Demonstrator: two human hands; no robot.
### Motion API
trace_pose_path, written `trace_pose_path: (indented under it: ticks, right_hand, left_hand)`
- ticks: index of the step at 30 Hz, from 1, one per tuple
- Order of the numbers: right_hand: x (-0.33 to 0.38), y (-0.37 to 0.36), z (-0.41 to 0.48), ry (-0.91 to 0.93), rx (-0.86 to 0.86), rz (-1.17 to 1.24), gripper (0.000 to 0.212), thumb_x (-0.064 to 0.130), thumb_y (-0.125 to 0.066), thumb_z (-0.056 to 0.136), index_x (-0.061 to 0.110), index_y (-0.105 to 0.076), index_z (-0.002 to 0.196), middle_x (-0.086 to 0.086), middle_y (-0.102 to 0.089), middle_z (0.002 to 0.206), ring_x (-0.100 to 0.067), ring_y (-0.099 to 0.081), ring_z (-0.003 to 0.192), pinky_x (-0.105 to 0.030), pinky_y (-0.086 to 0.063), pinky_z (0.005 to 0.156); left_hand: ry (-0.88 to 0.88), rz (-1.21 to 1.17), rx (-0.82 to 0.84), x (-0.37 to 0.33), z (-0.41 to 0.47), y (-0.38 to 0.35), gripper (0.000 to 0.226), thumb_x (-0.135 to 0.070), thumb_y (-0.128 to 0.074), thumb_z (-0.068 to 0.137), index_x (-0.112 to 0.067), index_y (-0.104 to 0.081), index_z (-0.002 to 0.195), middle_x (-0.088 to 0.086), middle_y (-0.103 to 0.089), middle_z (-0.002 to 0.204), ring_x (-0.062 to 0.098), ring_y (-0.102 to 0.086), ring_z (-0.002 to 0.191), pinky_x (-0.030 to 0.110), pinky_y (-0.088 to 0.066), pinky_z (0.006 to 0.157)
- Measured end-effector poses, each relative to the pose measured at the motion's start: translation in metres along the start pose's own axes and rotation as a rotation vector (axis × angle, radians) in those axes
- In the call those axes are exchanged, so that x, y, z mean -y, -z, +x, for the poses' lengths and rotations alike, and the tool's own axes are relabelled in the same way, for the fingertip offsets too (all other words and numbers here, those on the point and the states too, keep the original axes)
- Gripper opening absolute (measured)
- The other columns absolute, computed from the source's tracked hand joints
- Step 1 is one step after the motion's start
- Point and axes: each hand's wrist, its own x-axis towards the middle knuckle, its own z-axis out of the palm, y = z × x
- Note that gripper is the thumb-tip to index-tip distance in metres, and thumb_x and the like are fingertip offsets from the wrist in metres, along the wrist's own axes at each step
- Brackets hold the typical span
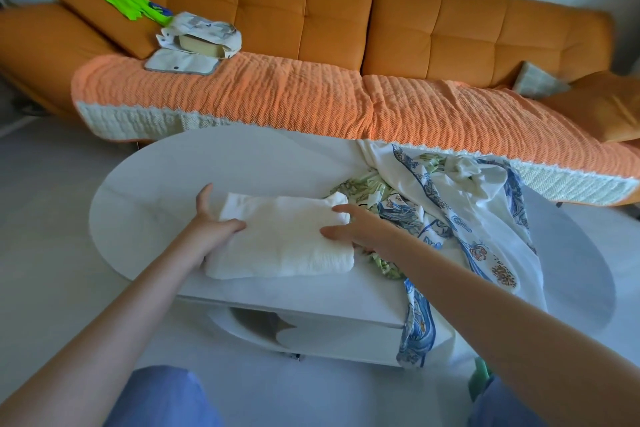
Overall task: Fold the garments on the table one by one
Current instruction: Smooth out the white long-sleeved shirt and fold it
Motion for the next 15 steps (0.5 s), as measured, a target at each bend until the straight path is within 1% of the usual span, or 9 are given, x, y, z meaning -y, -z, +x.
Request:
trace_pose_path:
  ticks: [2, 4, 6, 8, 9, 10, 12, 13, 15]
  right_hand:
    - [-0.001, -0.001, -0.004, -0.057, 0.080, 0.161, 0.066, 0.018, -0.072, 0.081, 0.024, -0.038, 0.137, -0.011, -0.052, 0.126, -0.027, -0.060, 0.102, -0.038, -0.054, 0.081]
    - [-0.003, -0.004, -0.007, -0.082, 0.151, 0.289, 0.067, 0.011, -0.074, 0.078, 0.026, -0.038, 0.133, -0.015, -0.054, 0.122, -0.032, -0.061, 0.100, -0.047, -0.053, 0.088]
    - [-0.006, -0.008, -0.010, -0.082, 0.185, 0.274, 0.066, 0.011, -0.074, 0.078, 0.031, -0.037, 0.130, -0.016, -0.055, 0.120, -0.030, -0.058, 0.092, -0.049, -0.053, 0.087]
    - [-0.008, -0.008, -0.015, -0.088, 0.206, 0.302, 0.070, 0.012, -0.073, 0.079, 0.035, -0.036, 0.133, -0.015, -0.054, 0.125, -0.033, -0.060, 0.096, -0.051, -0.052, 0.087]
    - [-0.009, -0.007, -0.018, -0.086, 0.221, 0.321, 0.073, 0.011, -0.072, 0.080, 0.037, -0.034, 0.136, -0.013, -0.053, 0.127, -0.034, -0.061, 0.100, -0.049, -0.053, 0.086]
    - [-0.009, -0.006, -0.021, -0.071, 0.241, 0.343, 0.076, 0.009, -0.069, 0.082, 0.037, -0.030, 0.141, -0.012, -0.053, 0.130, -0.033, -0.061, 0.102, -0.046, -0.054, 0.083]
    - [-0.011, 0.000, -0.027, -0.041, 0.264, 0.407, 0.077, 0.003, -0.064, 0.085, 0.033, -0.025, 0.146, -0.009, -0.051, 0.134, -0.029, -0.060, 0.103, -0.041, -0.055, 0.082]
    - [-0.012, 0.005, -0.031, -0.031, 0.272, 0.429, 0.077, 0.001, -0.061, 0.086, 0.031, -0.024, 0.147, -0.009, -0.050, 0.134, -0.027, -0.060, 0.102, -0.040, -0.055, 0.083]
    - [-0.016, 0.017, -0.041, -0.023, 0.278, 0.439, 0.075, -0.002, -0.060, 0.086, 0.030, -0.027, 0.146, -0.010, -0.050, 0.134, -0.025, -0.061, 0.099, -0.039, -0.054, 0.084]
  left_hand:
    - [-0.044, 0.028, -0.004, 0.004, -0.007, 0.006, 0.085, -0.017, -0.064, 0.086, -0.036, -0.009, 0.147, 0.013, -0.038, 0.142, 0.032, -0.049, 0.114, 0.033, -0.037, 0.083]
    - [-0.082, 0.032, 0.012, 0.008, -0.012, 0.009, 0.077, -0.014, -0.063, 0.087, -0.031, -0.016, 0.147, 0.010, -0.034, 0.146, 0.031, -0.044, 0.122, 0.031, -0.035, 0.085]
    - [-0.113, 0.033, 0.029, 0.012, -0.015, 0.011, 0.063, -0.014, -0.061, 0.089, -0.027, -0.030, 0.142, 0.009, -0.038, 0.144, 0.031, -0.046, 0.120, 0.032, -0.037, 0.087]
    - [-0.124, 0.000, 0.064, 0.014, -0.021, 0.014, 0.047, -0.016, -0.059, 0.091, -0.028, -0.044, 0.133, 0.011, -0.047, 0.136, 0.030, -0.053, 0.111, 0.036, -0.043, 0.090]
    - [-0.116, -0.024, 0.090, 0.014, -0.024, 0.015, 0.042, -0.017, -0.057, 0.092, -0.029, -0.047, 0.131, 0.010, -0.050, 0.133, 0.029, -0.054, 0.108, 0.037, -0.044, 0.091]
    - [-0.104, -0.057, 0.121, 0.012, -0.027, 0.015, 0.040, -0.016, -0.055, 0.093, -0.029, -0.047, 0.131, 0.008, -0.051, 0.131, 0.028, -0.056, 0.105, 0.035, -0.046, 0.089]
    - [-0.066, -0.162, 0.198, 0.006, -0.034, 0.015, 0.037, -0.012, -0.050, 0.095, -0.026, -0.049, 0.129, 0.005, -0.055, 0.119, 0.018, -0.060, 0.087, 0.023, -0.051, 0.071]
    - [-0.045, -0.211, 0.245, 0.001, -0.039, 0.013, 0.033, -0.008, -0.049, 0.095, -0.024, -0.053, 0.124, 0.004, -0.058, 0.112, 0.013, -0.062, 0.077, 0.017, -0.051, 0.061]
    - [-0.006, -0.239, 0.322, -0.008, -0.045, 0.008, 0.030, -0.002, -0.053, 0.090, -0.021, -0.062, 0.111, 0.000, -0.063, 0.102, 0.009, -0.066, 0.066, 0.014, -0.051, 0.052]
